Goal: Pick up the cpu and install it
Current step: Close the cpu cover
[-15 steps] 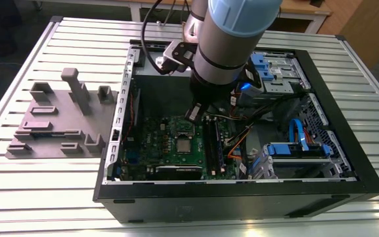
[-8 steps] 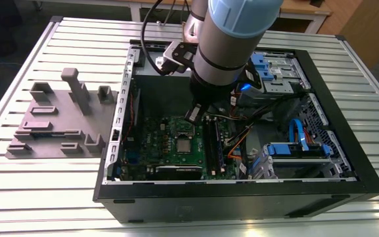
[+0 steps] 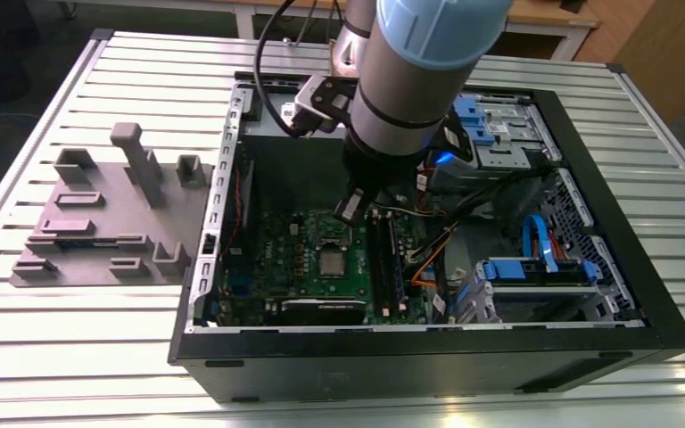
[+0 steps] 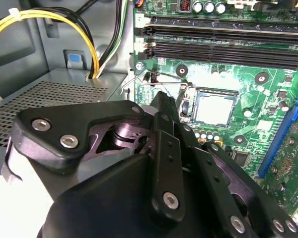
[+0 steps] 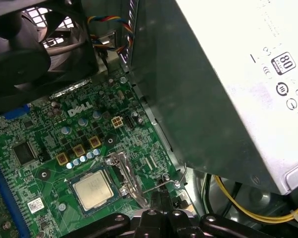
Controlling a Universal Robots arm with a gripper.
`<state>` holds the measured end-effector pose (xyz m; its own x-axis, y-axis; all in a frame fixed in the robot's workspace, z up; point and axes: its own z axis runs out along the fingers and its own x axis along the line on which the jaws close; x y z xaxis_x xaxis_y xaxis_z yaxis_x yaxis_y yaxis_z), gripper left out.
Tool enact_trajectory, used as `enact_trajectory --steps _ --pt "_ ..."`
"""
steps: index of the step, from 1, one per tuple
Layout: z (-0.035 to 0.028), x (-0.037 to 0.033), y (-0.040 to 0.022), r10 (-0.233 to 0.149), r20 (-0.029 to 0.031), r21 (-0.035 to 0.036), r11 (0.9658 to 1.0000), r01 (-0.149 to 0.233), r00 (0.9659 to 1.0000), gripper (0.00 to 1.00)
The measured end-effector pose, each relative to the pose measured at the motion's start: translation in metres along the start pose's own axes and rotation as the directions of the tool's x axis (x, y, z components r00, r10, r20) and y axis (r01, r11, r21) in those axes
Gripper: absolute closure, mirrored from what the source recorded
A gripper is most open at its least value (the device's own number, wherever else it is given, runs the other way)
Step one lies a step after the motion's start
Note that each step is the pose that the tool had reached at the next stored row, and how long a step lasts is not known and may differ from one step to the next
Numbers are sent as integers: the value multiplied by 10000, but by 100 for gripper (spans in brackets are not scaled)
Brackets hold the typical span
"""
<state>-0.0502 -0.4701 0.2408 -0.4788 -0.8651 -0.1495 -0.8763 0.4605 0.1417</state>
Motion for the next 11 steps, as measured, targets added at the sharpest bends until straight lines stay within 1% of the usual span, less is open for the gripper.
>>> enact_trajectory --steps 11 --pt "-8 33 -17 0 0 0 10000 0 10000 90"
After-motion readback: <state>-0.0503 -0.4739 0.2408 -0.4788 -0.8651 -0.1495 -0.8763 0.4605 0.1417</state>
